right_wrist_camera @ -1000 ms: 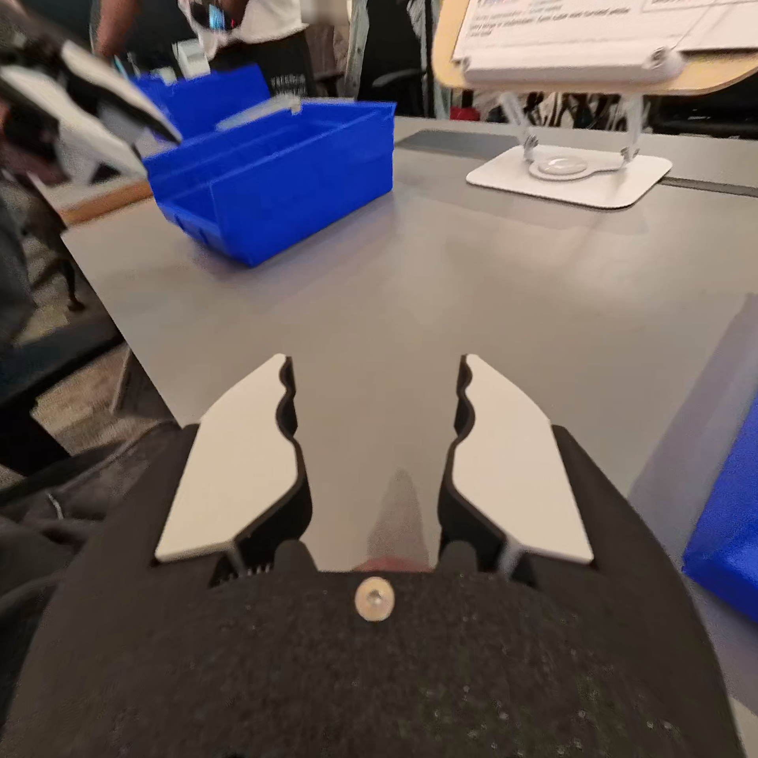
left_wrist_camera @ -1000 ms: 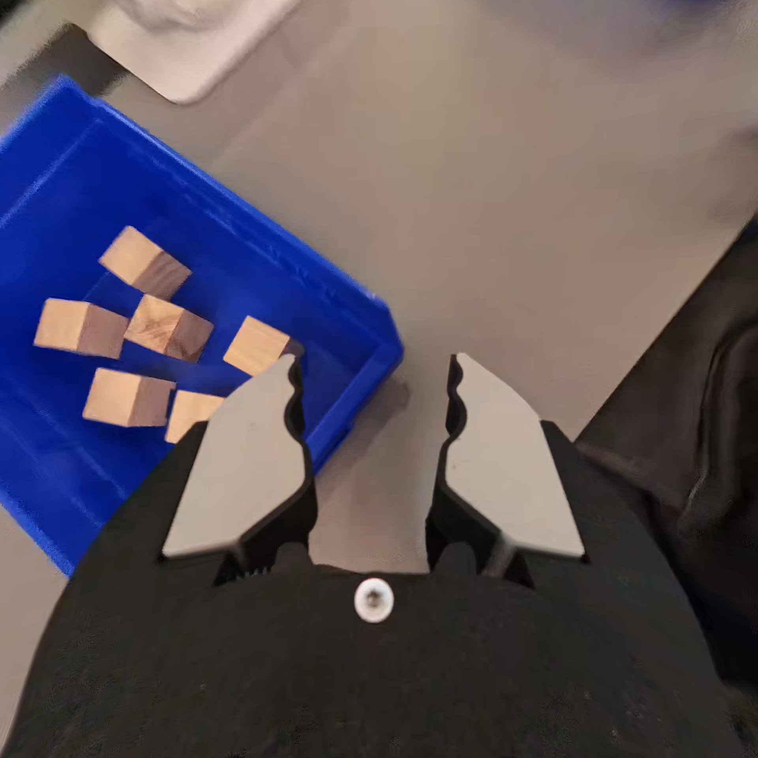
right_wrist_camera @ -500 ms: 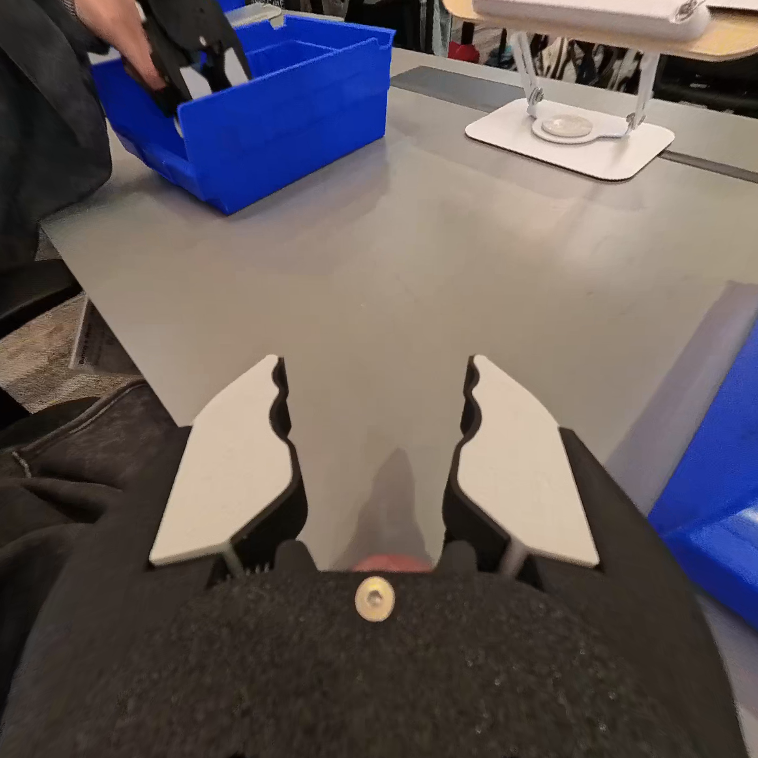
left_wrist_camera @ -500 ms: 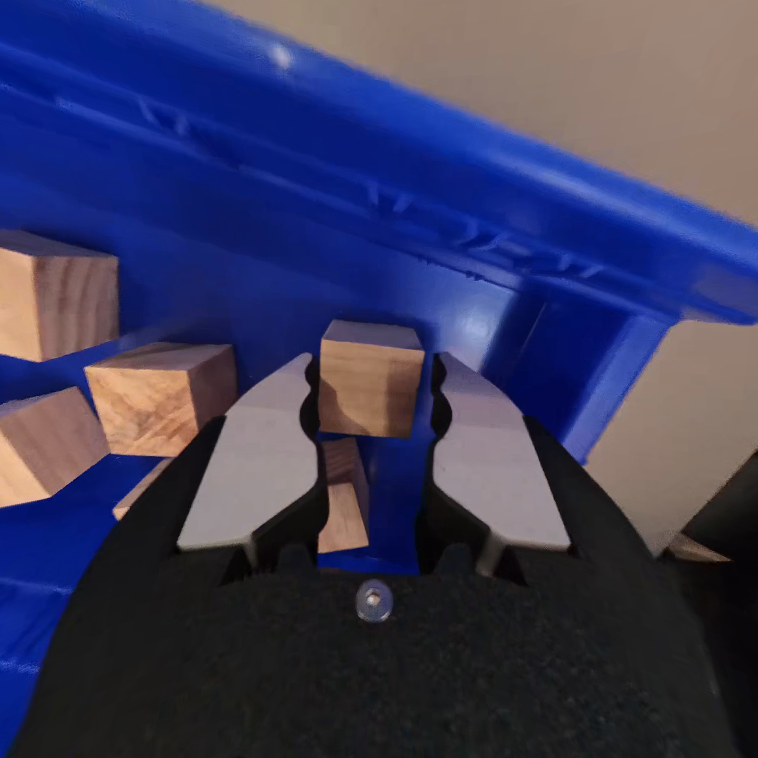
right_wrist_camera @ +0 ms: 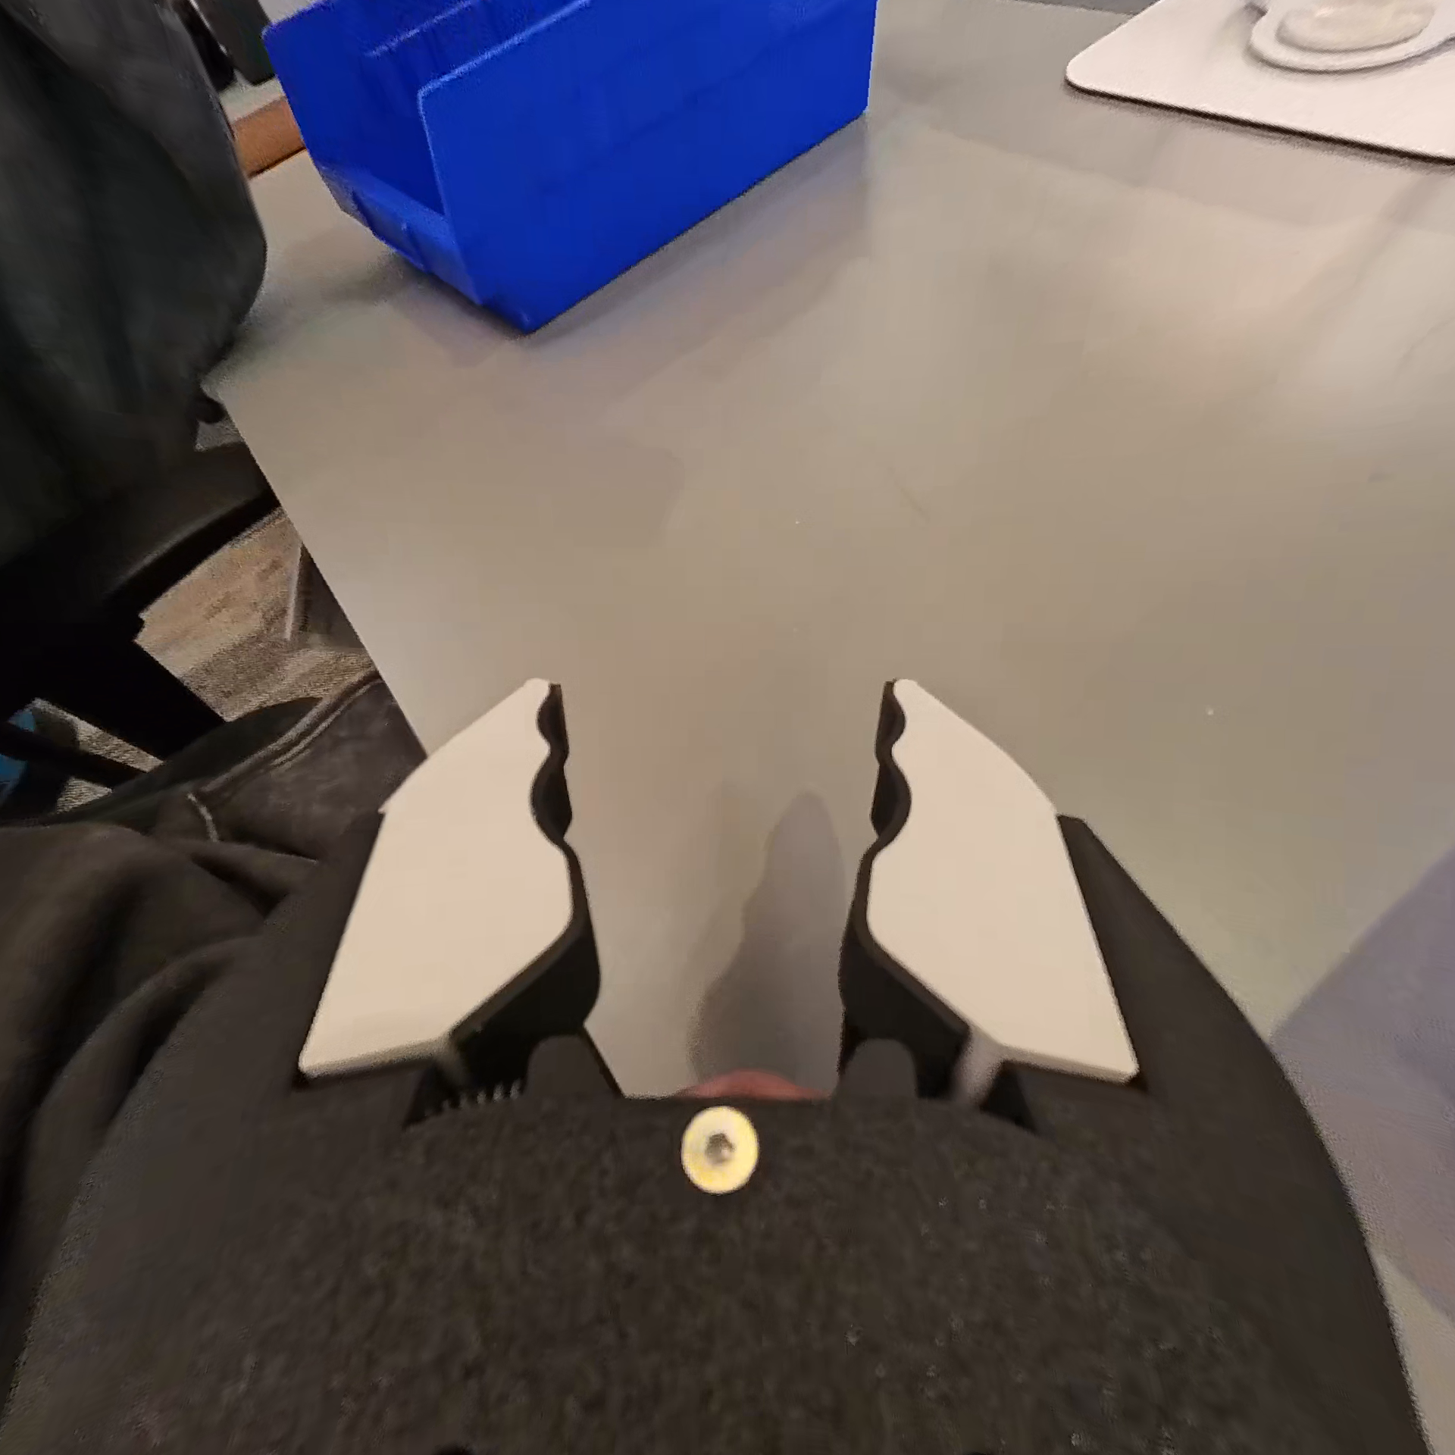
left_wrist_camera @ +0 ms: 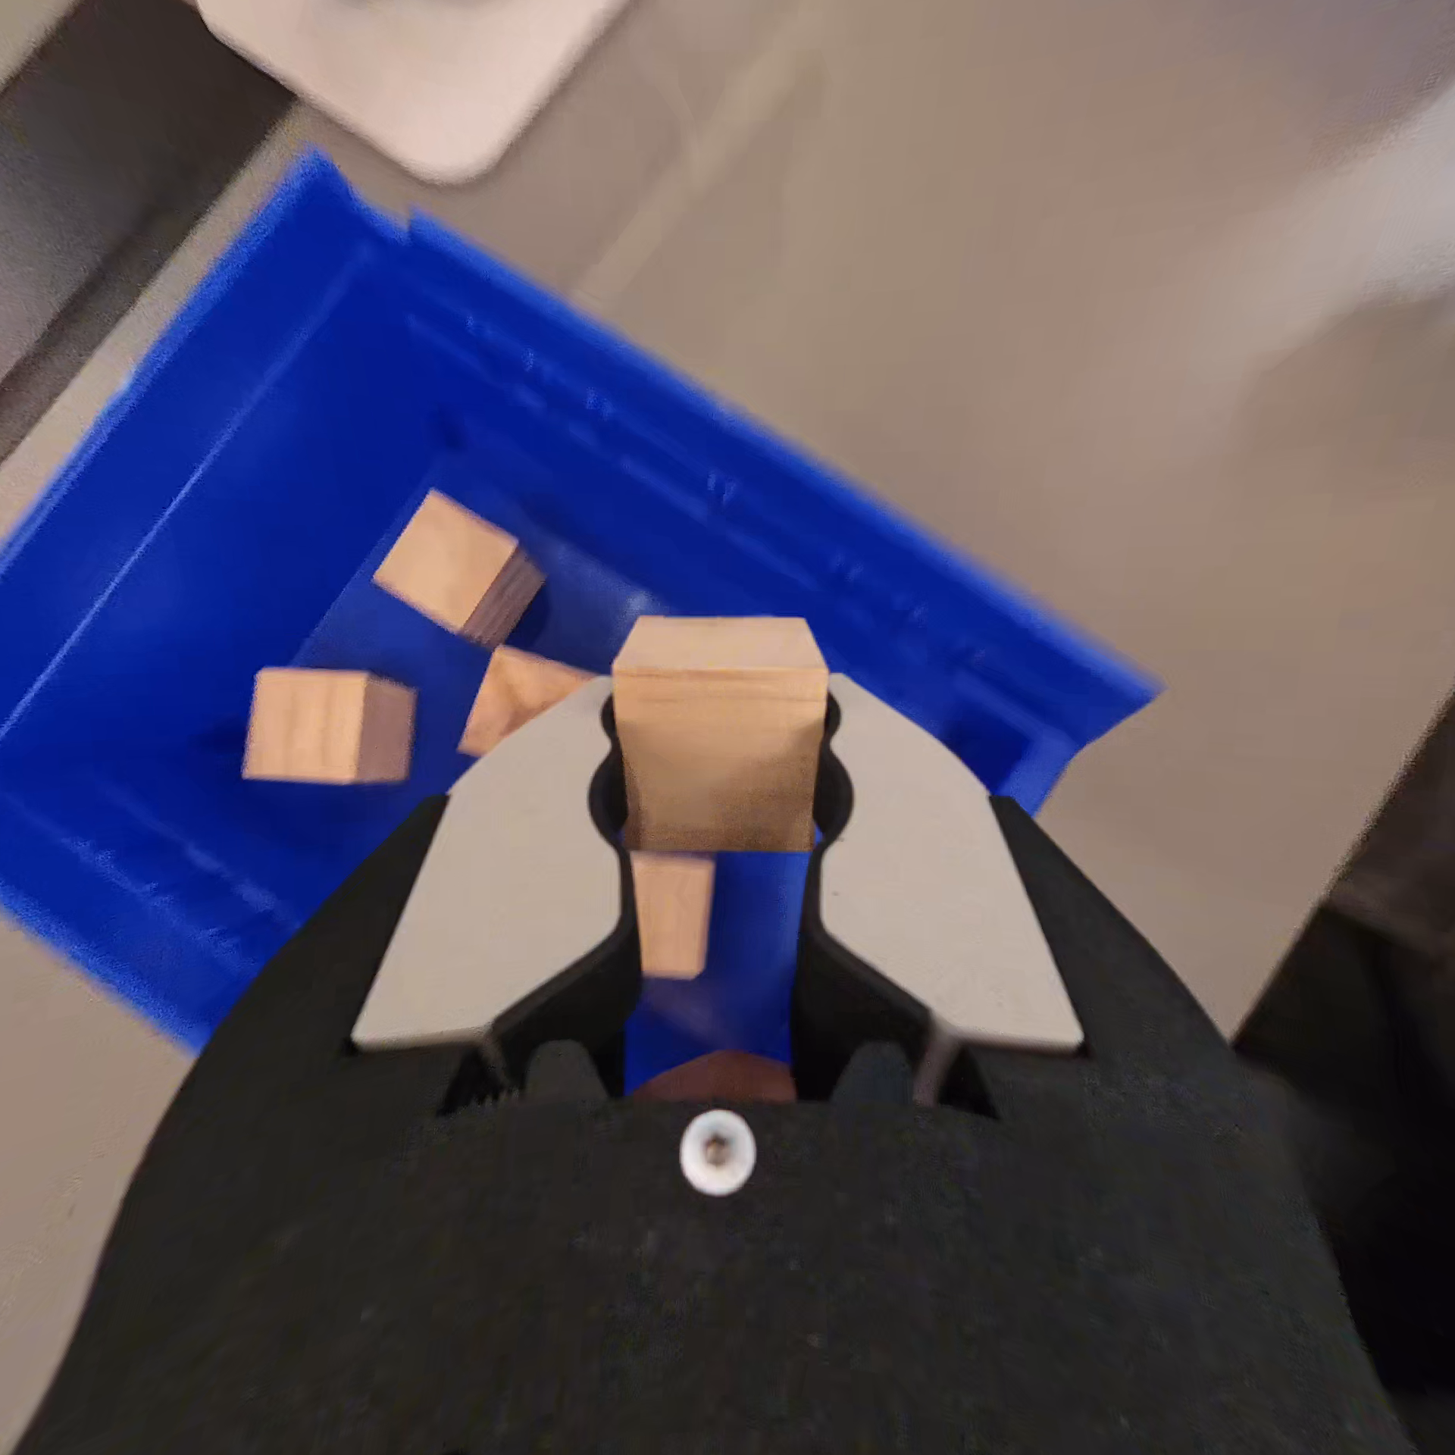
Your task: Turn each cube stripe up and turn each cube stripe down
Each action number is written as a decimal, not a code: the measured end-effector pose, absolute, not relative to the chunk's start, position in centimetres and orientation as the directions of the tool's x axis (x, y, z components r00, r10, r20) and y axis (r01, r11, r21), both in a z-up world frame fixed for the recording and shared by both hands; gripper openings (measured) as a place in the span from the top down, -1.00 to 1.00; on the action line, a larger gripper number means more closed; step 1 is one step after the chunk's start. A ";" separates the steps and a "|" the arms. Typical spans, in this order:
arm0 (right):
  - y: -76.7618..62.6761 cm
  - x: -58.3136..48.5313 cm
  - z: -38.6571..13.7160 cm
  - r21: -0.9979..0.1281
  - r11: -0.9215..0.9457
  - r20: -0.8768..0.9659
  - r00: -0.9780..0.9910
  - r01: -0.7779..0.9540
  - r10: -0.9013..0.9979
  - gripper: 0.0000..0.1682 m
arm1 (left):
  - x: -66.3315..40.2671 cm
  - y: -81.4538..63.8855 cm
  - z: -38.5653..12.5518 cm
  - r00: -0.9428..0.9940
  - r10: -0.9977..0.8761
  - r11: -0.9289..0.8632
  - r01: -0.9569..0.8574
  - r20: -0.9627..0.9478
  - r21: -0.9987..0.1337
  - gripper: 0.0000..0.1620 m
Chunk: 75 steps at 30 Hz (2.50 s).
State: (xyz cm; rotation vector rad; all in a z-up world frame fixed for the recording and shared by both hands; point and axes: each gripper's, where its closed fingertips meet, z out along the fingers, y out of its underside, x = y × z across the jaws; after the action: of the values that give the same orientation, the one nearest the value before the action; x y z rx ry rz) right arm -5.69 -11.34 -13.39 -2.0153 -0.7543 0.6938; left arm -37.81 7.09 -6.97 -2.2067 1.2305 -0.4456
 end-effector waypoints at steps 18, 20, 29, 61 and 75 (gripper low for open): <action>-2.4 -12.3 -2.1 -0.605 -0.771 -0.795 0.088 -0.199 0.601 0.26 | -12.3 0.3 2.2 -0.086 -0.629 -0.767 0.229 0.772 -0.600 0.46; -1.7 -12.1 -2.3 -0.571 -0.784 -0.817 0.075 -0.244 0.572 0.28 | -11.9 0.7 1.2 -0.093 -0.611 -0.782 0.224 0.786 -0.581 0.46; -0.7 -12.5 -3.4 -0.543 -0.800 -0.836 0.078 -0.256 0.543 0.34 | -9.9 0.0 -1.9 -0.053 -0.578 -0.811 0.150 0.815 -0.565 0.46; 4.9 20.9 -11.8 -0.635 -0.771 -0.096 0.995 -0.049 0.016 0.46 | -14.6 -11.5 -13.2 0.293 -0.856 -0.503 -0.283 0.426 -0.817 0.15; 6.0 22.7 -12.0 -0.624 -0.777 0.145 0.989 0.084 -0.009 0.17 | -14.9 -11.3 -14.0 0.285 -0.825 -0.559 -0.294 0.487 -0.775 0.12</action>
State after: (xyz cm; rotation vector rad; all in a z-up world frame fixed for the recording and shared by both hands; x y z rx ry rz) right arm 22.68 5.99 -12.02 -2.4546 -0.0524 -0.1830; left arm -14.87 -11.28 -14.01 -2.0050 0.9984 -1.2490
